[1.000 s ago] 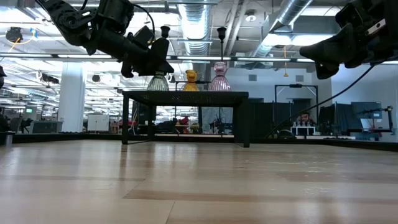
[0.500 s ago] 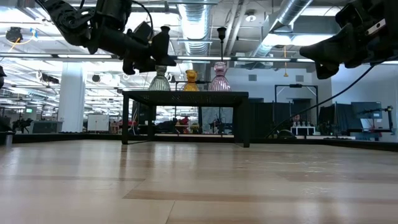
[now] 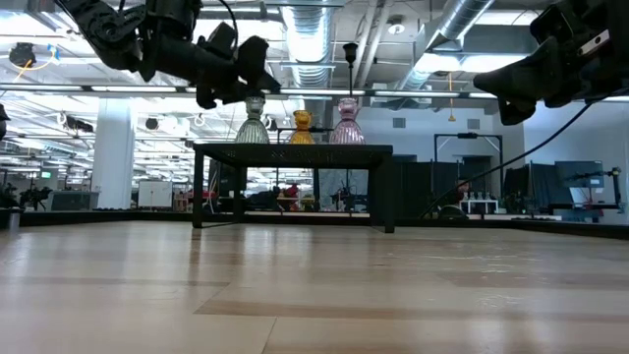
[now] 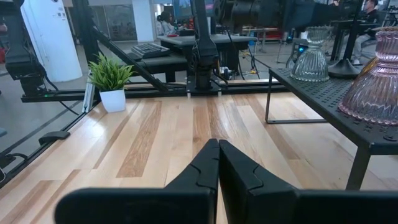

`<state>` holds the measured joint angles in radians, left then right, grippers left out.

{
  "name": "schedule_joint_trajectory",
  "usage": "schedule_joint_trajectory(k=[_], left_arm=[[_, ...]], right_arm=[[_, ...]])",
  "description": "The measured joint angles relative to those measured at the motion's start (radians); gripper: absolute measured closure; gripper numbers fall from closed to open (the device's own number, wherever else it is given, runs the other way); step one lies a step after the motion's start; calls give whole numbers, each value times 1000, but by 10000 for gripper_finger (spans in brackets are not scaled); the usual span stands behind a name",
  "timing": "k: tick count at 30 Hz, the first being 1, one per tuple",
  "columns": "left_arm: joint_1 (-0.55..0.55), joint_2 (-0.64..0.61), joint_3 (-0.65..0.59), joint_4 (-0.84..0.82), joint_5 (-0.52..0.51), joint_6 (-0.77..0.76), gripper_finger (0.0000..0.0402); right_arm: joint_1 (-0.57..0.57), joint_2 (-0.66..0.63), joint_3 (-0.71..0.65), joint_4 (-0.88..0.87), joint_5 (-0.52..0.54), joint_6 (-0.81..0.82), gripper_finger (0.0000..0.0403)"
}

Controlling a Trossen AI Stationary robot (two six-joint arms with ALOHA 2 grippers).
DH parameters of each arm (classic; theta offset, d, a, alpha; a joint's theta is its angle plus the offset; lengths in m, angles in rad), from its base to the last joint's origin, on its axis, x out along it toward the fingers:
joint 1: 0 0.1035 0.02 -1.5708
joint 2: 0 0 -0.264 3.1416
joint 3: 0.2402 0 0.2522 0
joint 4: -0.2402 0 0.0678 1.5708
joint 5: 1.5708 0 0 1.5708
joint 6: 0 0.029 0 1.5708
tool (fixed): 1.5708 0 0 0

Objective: Pick & Place candle stick holders
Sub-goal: Return to Home Position

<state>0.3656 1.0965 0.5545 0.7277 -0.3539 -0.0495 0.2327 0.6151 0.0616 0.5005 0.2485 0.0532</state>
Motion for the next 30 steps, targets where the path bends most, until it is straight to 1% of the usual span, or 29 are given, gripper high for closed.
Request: schedule_joint_trajectory(k=[5,13,16,18,22,26,28,30], left_arm=[[-6,-68,0,0,67,25,172],[-82,-184,0,-2,78,78,185],[-114,-209,0,-21,174,139,202],[-140,-218,0,-32,226,175,223],[-167,-228,0,-101,234,226,278],[-169,-237,-1,-231,232,232,340],[-171,-248,-1,-326,240,229,373],[-171,-265,-1,-397,260,227,393]], right_arm=[[0,0,0,0,0,0,403],[0,0,0,0,0,0,403],[0,0,0,0,0,0,403],[0,0,0,0,0,0,403],[0,0,0,0,0,0,403],[0,0,0,1,0,1,403],[0,0,0,1,0,17,403],[0,0,0,1,0,26,403]])
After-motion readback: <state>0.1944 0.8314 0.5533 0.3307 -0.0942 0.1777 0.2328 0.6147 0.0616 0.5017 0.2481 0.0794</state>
